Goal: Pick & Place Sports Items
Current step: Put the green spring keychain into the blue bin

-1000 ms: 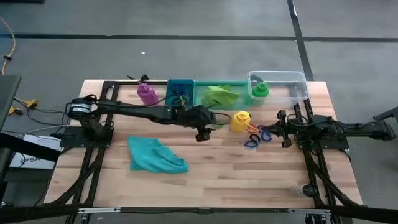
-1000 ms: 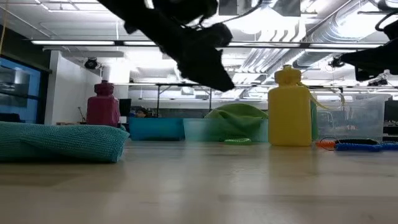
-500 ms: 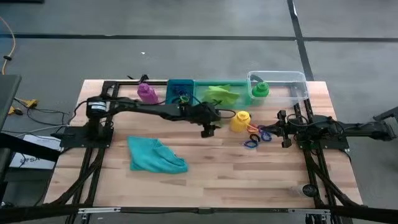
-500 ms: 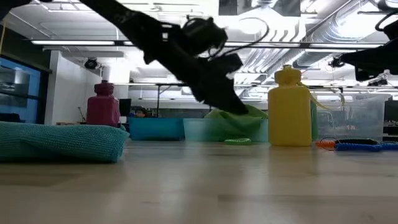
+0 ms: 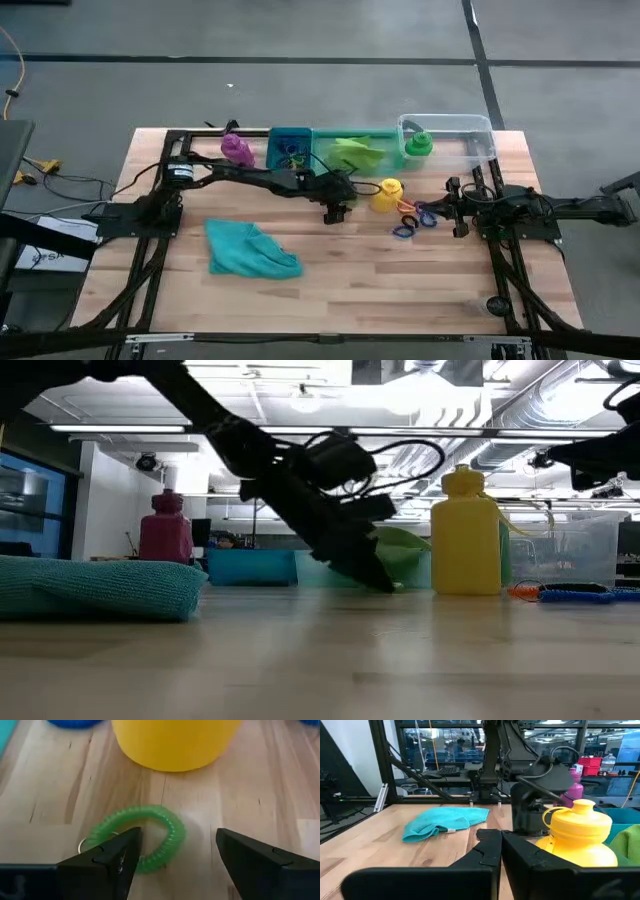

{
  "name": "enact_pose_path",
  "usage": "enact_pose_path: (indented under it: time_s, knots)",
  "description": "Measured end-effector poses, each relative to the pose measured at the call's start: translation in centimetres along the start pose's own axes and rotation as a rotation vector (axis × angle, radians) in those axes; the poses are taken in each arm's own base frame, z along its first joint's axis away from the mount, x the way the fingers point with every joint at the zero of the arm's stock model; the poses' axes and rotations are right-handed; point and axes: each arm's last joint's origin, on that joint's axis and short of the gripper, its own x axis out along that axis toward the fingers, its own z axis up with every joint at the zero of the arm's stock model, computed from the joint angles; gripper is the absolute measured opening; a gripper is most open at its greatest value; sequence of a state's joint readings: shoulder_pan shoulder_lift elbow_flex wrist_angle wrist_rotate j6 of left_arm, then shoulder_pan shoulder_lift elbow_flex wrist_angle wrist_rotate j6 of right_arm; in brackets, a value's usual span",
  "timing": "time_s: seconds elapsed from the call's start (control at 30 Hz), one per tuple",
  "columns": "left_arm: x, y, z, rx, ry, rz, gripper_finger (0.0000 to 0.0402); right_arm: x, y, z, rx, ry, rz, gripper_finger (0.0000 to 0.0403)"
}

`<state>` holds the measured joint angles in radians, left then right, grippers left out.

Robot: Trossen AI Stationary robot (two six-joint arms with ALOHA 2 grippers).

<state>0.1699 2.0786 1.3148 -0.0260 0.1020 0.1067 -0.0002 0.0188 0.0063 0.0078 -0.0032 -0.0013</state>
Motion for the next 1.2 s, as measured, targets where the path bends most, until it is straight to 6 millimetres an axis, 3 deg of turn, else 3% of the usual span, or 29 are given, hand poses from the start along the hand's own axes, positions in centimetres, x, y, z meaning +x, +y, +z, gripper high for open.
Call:
enact_pose_path:
  time_s: [0.17,0.5,0.87,1.2]
  knots:
    - [0.3,-0.2,-0.2,0.024,0.011,-0.005,0.0182,0.0,0.0,0.0,0.0,0.0,0.0,0.0]
    - [0.4,-0.9,-0.3,-0.038,0.024,-0.014,0.0006,0.0,0.0,0.0,0.0,0.0,0.0,0.0]
    - [-1.0,-3.3,0.3,-0.106,0.051,-0.057,0.0005,0.0,0.0,0.0,0.0,0.0,0.0,0.0]
    - [-5.2,-5.5,3.0,-0.111,-0.03,-0.086,0.0002,0.0,0.0,0.0,0.0,0.0,0.0,0.0]
